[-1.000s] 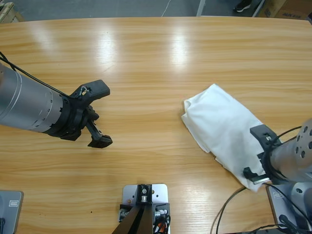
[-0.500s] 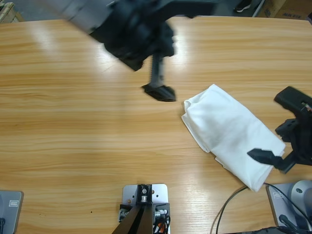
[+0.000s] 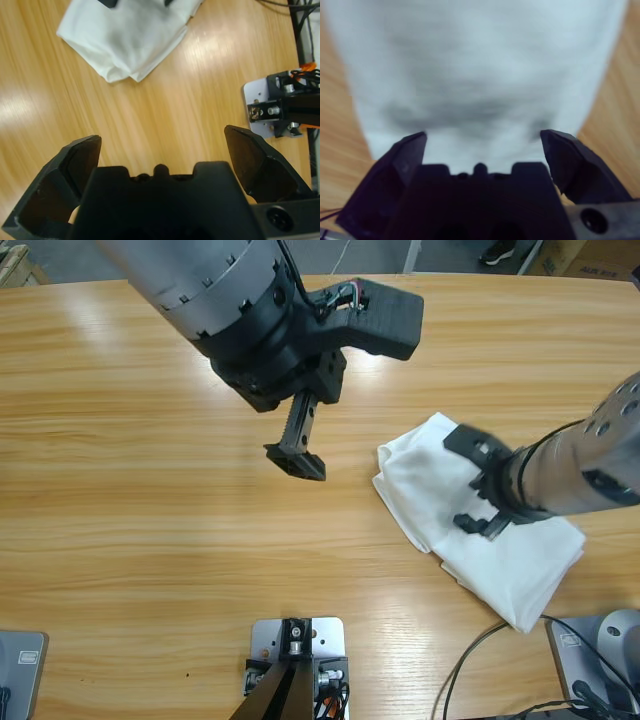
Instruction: Fold clothes
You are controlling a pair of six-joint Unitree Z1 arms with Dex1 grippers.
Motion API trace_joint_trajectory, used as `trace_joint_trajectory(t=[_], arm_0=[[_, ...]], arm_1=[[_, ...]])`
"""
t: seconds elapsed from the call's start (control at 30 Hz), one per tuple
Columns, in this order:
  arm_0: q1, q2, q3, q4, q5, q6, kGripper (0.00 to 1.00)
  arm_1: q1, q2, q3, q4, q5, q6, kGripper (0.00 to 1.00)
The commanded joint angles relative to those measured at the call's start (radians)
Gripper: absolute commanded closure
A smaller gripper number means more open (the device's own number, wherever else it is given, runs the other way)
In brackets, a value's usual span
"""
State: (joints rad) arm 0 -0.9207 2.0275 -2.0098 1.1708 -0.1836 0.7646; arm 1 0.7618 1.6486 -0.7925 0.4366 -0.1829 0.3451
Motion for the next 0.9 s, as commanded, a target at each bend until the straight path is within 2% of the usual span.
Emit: trace_joint_trajectory(t=[0.03, 0.27, 0.47, 0.6, 0.73, 0.9], arm_0=[[0.008, 0.034, 0.041, 0.013, -0.002, -0.002, 0.027], [0.008, 0.032, 0.056, 0.015, -0.002, -0.005, 0.027], [0.013, 0.011, 0.078, 0.016, -0.002, -0.005, 0.027], [0.026, 0.002, 0.103, 0.016, -0.002, -0.001, 0.027], [0.028, 0.003, 0.1, 0.013, -0.003, -0.001, 0.027], [0.028, -0.012, 0.125, 0.015, -0.003, -0.002, 0.027]], arm_1=[[-0.023, -0.106, -0.049, 0.095, -0.012, -0.026, 0.091], [-0.061, 0.02, 0.001, 0.092, 0.077, 0.028, 0.097], [-0.105, 0.189, -0.004, -0.018, 0.141, -0.018, 0.1], [-0.099, 0.211, 0.025, -0.172, 0.159, -0.144, 0.113], [-0.024, 0.211, 0.077, -0.397, 0.215, -0.256, 0.156], [0.053, 0.299, 0.094, -0.58, 0.353, -0.381, 0.202]])
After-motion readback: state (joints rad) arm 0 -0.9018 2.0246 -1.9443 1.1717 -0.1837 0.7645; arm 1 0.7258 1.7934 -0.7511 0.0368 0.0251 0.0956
